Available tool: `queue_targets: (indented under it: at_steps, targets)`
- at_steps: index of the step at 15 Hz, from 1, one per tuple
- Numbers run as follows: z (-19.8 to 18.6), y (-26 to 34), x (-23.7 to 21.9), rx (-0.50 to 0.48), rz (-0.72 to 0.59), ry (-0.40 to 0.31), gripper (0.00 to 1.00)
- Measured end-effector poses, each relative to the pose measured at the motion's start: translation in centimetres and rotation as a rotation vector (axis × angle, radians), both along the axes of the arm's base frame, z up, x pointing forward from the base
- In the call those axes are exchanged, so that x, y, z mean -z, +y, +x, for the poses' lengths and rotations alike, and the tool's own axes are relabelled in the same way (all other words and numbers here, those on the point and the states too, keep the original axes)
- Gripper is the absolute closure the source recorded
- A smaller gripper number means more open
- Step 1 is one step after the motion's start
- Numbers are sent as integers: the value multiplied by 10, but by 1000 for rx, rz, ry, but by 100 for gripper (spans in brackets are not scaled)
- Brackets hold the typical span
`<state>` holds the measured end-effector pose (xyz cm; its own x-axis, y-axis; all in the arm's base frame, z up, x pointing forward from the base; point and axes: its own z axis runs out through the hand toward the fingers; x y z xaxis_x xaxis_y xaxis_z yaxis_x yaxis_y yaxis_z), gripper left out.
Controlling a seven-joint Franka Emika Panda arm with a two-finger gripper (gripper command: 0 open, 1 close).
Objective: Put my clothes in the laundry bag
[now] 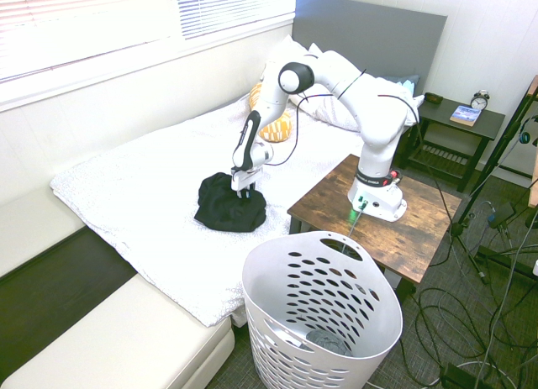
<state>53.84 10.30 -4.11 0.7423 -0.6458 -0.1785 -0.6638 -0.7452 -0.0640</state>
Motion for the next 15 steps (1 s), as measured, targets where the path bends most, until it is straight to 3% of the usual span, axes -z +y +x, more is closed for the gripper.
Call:
queue_targets:
  at_steps: [8,11,15]
  targets:
    - [7,47,-25,-52,-3,-7,100]
    - [33,74,-96,-92,-18,-63,100]
    - [49,120,-239,-191,7,-117,100]
